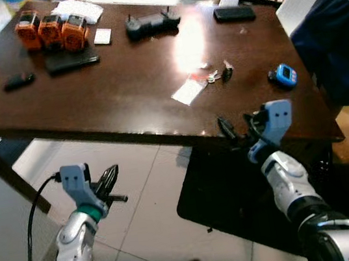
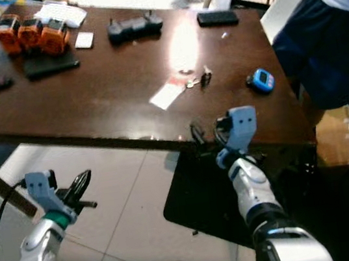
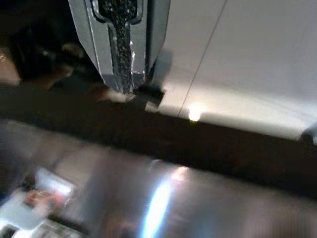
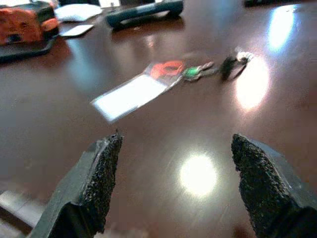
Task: Hang keys on a hook
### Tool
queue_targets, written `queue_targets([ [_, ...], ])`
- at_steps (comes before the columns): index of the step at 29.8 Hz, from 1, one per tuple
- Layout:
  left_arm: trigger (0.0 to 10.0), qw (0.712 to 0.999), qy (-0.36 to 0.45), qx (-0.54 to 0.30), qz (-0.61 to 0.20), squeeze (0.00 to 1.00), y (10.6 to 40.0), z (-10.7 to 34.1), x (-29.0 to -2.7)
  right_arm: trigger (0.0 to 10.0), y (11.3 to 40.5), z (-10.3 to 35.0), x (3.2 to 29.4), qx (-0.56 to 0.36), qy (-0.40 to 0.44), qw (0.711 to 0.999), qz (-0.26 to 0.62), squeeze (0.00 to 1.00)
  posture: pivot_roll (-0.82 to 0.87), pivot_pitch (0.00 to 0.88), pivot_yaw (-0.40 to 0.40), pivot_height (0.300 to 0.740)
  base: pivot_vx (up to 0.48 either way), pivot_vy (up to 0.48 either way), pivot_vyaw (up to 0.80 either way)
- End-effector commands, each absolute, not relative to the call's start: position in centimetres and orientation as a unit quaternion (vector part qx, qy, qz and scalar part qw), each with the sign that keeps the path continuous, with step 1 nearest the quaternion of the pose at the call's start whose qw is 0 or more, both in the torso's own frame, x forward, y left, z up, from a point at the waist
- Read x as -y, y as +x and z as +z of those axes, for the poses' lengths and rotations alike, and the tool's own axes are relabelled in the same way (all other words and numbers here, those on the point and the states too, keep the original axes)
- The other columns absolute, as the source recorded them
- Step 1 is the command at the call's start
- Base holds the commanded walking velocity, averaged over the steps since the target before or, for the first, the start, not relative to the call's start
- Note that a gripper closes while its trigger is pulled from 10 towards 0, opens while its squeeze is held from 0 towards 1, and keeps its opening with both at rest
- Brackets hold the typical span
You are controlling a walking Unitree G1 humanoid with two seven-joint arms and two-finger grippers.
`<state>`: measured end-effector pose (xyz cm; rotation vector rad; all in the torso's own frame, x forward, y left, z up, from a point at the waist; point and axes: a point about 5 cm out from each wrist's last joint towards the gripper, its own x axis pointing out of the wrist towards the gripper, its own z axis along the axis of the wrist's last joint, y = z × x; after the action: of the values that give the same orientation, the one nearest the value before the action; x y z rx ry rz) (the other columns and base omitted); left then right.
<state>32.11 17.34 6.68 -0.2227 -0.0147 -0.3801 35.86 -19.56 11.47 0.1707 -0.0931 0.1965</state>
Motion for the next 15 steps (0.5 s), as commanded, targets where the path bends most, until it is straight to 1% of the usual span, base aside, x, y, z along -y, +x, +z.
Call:
queue_targets([
  [1, 10.0, 0.975, -0.108, 0.010, -0.196, 0.00, 31.7, 6.5, -17.4, 10.0, 36.1, 12.6, 19.8, 0.072, 0.084, 0.989, 0.096, 0.00, 0.05, 0.064, -0.019, 0.740, 0.349, 0.000, 0.00],
  [4, 10.0, 0.973, -0.106, 0.018, -0.202, 0.00, 31.8, 6.8, -17.1, 10.0, 36.2, 12.8, 20.0, 0.076, 0.082, 0.989, 0.092, 0.00, 0.05, 0.066, -0.019, 0.740, 0.326, 0.000, 0.00],
  [7, 10.0, 0.972, -0.109, 0.026, -0.208, 0.00, 31.9, 7.1, -16.9, 10.0, 36.3, 13.1, 20.3, 0.076, 0.083, 0.990, 0.089, 0.00, 0.05, 0.066, -0.019, 0.740, 0.304, 0.000, -0.60],
  [9, 10.0, 0.967, -0.111, 0.049, -0.224, 0.00, 32.1, 8.2, -16.7, 10.0, 36.4, 13.7, 21.5, 0.082, 0.078, 0.991, 0.070, 0.00, 0.06, 0.076, -0.020, 0.740, 0.000, 0.000, -0.80],
  [11, 10.0, 0.967, -0.111, 0.049, -0.224, 0.00, 32.1, 8.2, -16.7, 10.0, 36.4, 13.7, 21.5, 0.082, 0.078, 0.991, 0.070, 0.00, 0.06, 0.076, -0.020, 0.740, 0.000, 0.000, -0.80],
  [14, 10.0, 0.959, -0.102, 0.081, -0.251, 0.00, 32.2, 9.7, -16.2, 10.0, 36.3, 14.5, 22.8, 0.104, 0.073, 0.990, 0.054, 0.00, 0.06, 0.079, -0.016, 0.740, 0.000, 0.000, -0.80],
  [15, 10.0, 0.957, -0.097, 0.087, -0.258, 0.00, 32.1, 10.0, -15.9, 10.0, 36.3, 14.7, 23.0, 0.109, 0.075, 0.990, 0.050, 0.00, 0.06, 0.084, -0.015, 0.740, 0.000, 0.000, -0.44],
])
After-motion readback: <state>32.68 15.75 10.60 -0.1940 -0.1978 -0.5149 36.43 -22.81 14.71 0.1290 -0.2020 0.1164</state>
